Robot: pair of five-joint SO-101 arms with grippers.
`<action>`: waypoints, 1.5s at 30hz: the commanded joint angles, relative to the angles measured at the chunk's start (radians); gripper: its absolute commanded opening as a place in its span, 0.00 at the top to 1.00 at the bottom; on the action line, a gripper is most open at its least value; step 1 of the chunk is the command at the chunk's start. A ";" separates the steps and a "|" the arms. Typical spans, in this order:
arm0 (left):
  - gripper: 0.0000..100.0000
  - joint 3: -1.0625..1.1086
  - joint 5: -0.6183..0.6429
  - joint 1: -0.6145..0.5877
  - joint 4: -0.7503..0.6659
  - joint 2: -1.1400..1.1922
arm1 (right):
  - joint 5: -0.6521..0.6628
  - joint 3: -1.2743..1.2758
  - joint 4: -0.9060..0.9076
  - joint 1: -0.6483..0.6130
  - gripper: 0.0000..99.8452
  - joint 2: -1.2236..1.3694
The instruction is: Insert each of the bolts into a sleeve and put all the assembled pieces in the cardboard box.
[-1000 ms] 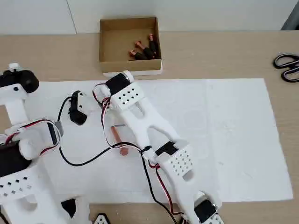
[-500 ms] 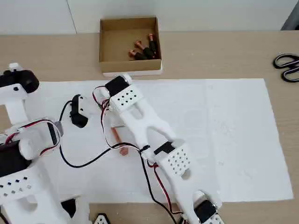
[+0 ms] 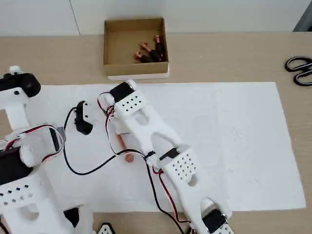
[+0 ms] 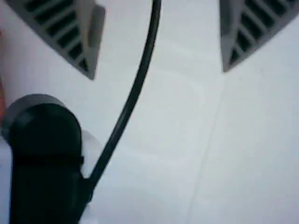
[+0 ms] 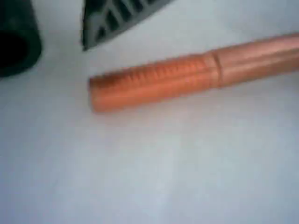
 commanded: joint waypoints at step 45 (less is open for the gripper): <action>0.83 -0.004 -0.112 0.190 -0.078 0.043 | -1.054 -0.074 0.082 0.367 1.00 -0.326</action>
